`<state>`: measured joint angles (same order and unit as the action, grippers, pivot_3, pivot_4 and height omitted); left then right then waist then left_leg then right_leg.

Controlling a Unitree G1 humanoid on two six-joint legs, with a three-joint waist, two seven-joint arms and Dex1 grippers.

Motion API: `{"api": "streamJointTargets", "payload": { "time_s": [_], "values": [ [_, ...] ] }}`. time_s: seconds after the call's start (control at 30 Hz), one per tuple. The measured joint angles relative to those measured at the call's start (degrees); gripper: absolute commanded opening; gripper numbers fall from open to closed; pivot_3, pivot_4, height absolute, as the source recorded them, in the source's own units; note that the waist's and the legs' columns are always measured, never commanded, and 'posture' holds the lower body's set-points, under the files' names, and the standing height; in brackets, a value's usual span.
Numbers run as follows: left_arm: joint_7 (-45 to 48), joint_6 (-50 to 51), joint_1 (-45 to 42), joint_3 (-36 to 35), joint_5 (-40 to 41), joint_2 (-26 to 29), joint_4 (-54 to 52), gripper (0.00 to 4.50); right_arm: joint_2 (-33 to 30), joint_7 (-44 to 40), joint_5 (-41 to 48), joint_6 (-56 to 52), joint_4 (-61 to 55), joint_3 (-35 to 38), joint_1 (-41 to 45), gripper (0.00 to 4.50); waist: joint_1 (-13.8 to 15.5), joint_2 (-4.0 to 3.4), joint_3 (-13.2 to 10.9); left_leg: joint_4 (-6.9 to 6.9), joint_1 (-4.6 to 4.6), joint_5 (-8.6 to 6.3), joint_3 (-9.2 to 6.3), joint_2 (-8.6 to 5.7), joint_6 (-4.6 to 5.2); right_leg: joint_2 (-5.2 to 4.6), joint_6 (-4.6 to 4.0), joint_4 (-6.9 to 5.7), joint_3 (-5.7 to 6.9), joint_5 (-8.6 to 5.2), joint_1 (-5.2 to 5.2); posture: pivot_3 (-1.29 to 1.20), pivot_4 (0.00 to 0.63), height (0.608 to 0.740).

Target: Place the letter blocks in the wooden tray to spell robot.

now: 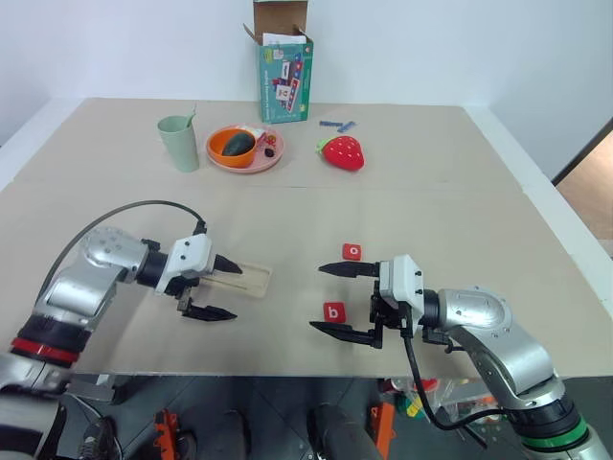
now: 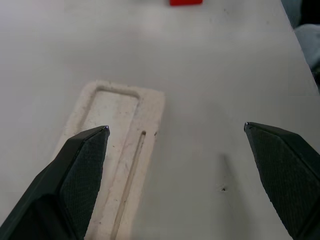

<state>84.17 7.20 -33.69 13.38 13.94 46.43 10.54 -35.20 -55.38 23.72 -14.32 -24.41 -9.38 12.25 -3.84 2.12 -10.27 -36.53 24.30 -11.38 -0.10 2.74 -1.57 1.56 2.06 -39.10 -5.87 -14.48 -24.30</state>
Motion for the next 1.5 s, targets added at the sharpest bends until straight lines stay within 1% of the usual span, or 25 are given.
{"api": "streamJointTargets", "payload": {
  "time_s": [0.07,0.1,0.37,0.47,0.57,0.6,0.7,0.77,0.8,1.1,1.2,1.3,1.5],
  "values": [
    [0.54,-1.22,-0.98,0.73,-1.23,-0.45,2.04,4.50,0.34,0.51,-0.64,0.53,0.36,-0.16,-0.55,4.48,-0.07,0.00,0.00,-0.02,-0.01,0.00,0.00,0.01,0.00,0.02,-0.03,-0.02,-0.01,0.02,0.00,0.00,0.150,0.740],
    [1.77,-2.45,-1.53,2.00,-2.83,-0.71,4.92,4.50,0.80,0.80,-1.45,1.02,1.04,-0.19,-1.09,4.48,-0.17,0.00,0.00,-0.03,-0.03,0.01,0.01,0.02,0.00,0.03,-0.04,-0.03,-0.02,0.04,0.01,0.00,0.150,0.740],
    [5.14,-6.15,-5.91,4.73,-6.42,-3.44,10.53,4.50,1.95,1.74,-3.09,2.96,1.90,-0.39,-2.46,4.48,0.23,0.00,0.00,-0.15,0.00,0.05,-0.04,0.01,0.01,0.02,-0.02,-0.08,0.01,0.08,0.06,0.00,0.150,0.740],
    [5.51,-8.14,-7.49,4.87,-7.63,-4.49,13.38,3.70,1.95,1.74,-3.78,3.52,2.30,-0.39,-2.85,4.50,0.30,-0.01,0.00,-0.15,-0.02,0.05,-0.05,0.01,0.01,0.04,-0.03,-0.09,0.02,0.09,0.06,0.00,0.150,0.740],
    [5.53,-8.94,-8.10,4.85,-8.28,-4.93,14.68,2.66,1.95,1.74,-3.91,3.83,2.30,-0.39,-3.02,4.50,0.30,-0.01,0.00,-0.15,-0.03,0.05,-0.06,0.02,0.01,0.06,-0.04,-0.10,0.02,0.09,0.07,0.00,0.150,0.740],
    [5.51,-9.40,-8.47,4.86,-8.57,-5.09,15.31,2.25,1.95,1.74,-3.95,3.89,2.30,-0.39,-3.05,4.50,0.32,-0.01,0.00,-0.15,-0.03,0.05,-0.07,0.02,0.01,0.06,-0.04,-0.10,0.02,0.09,0.07,0.00,0.150,0.740],
    [5.48,-9.80,-9.28,4.87,-9.50,-5.31,16.25,1.39,1.95,1.73,-4.16,4.10,2.36,-0.39,-3.10,4.50,0.32,-0.01,0.00,-0.15,-0.03,0.05,-0.07,0.02,0.01,0.06,-0.04,-0.10,0.02,0.09,0.07,0.00,0.150,0.740],
    [5.48,-10.00,-9.81,4.86,-9.78,-5.53,17.07,0.60,1.95,1.70,-4.28,4.25,2.56,-0.39,-3.10,4.50,0.32,-0.01,0.01,-0.15,-0.04,0.05,-0.07,0.02,0.01,0.06,-0.04,-0.10,0.02,0.09,0.08,0.00,0.150,0.740],
    [5.52,-10.28,-9.95,4.92,-10.07,-5.62,17.16,0.50,1.95,1.69,-4.33,4.26,2.85,-0.39,-3.09,4.50,0.32,-0.01,0.01,-0.15,-0.07,0.05,-0.07,0.02,0.01,0.06,-0.04,-0.10,0.02,0.09,0.12,0.00,0.150,0.740],
    [4.65,-10.31,-12.97,6.41,-13.28,-8.00,19.23,0.50,1.97,1.52,-4.80,4.67,3.56,-0.41,-3.10,4.50,1.08,-0.06,0.04,-0.25,-0.19,0.28,-0.09,-0.04,0.05,0.05,-0.05,-0.11,-0.02,0.20,0.31,0.00,0.150,0.740],
    [2.27,-7.36,-14.57,7.02,-15.66,-9.93,19.11,0.50,2.19,1.49,-4.98,5.06,3.93,-0.46,-3.03,4.50,1.36,-0.07,0.04,-0.31,-0.18,0.45,-0.11,-0.11,0.10,0.04,-0.18,-0.11,-0.10,0.14,0.44,0.00,0.150,0.740],
    [-1.13,-3.50,-15.84,7.09,-17.49,-12.17,18.57,0.50,2.35,1.38,-5.26,5.72,4.18,-0.50,-2.97,4.50,1.33,-0.06,0.04,-0.43,-0.10,0.57,-0.08,-0.15,0.07,0.04,-0.13,-0.11,-0.25,0.19,0.44,0.00,0.150,0.740],
    [-3.91,2.92,-17.57,10.39,-21.29,-16.32,13.58,0.50,3.07,1.04,-5.96,6.50,5.00,-1.17,-2.73,4.50,1.27,-0.06,0.03,-0.54,-0.04,0.57,-0.02,-0.17,0.07,0.04,-0.05,-0.10,-0.34,0.24,0.43,0.00,0.150,0.740]
  ]
}}
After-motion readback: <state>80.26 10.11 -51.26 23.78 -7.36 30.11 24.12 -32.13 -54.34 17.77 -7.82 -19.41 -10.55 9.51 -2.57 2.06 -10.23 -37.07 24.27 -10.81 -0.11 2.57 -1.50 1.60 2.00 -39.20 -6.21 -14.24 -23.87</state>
